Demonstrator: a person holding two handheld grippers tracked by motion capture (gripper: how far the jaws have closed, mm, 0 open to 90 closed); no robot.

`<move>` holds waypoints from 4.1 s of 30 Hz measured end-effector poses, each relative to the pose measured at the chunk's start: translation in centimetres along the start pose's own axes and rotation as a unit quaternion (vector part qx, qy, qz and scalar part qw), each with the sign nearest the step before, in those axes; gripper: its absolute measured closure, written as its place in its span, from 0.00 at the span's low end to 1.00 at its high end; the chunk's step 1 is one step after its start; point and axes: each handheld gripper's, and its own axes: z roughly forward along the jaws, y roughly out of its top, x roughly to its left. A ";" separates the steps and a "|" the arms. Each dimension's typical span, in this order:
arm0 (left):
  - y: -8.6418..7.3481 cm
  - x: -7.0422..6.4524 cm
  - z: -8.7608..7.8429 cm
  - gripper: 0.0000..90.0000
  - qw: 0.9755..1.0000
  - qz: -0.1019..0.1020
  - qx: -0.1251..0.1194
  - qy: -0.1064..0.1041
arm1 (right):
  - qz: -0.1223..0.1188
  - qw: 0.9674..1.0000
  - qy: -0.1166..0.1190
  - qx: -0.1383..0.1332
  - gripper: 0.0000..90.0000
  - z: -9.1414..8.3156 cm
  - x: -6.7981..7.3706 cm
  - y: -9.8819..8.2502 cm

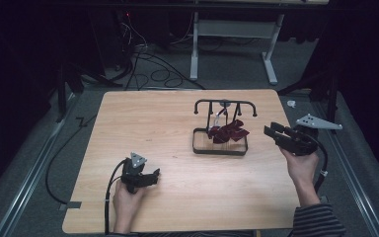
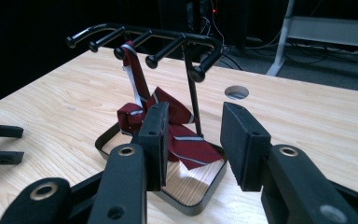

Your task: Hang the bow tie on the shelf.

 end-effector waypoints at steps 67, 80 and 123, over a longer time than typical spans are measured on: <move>0.0 0.0 0.0 0.23 1.000 0.000 0.001 0.000 | 0.041 0.999 0.015 0.014 0.71 -2.0 -0.9 -7.0; 0.0 0.0 0.0 0.23 1.000 0.000 0.001 0.000 | 0.041 0.999 0.018 0.027 0.71 -0.9 -0.5 -8.0; 0.0 0.0 0.0 0.23 1.000 0.000 0.001 0.000 | 0.027 0.995 0.023 0.089 0.71 3.5 0.7 -10.3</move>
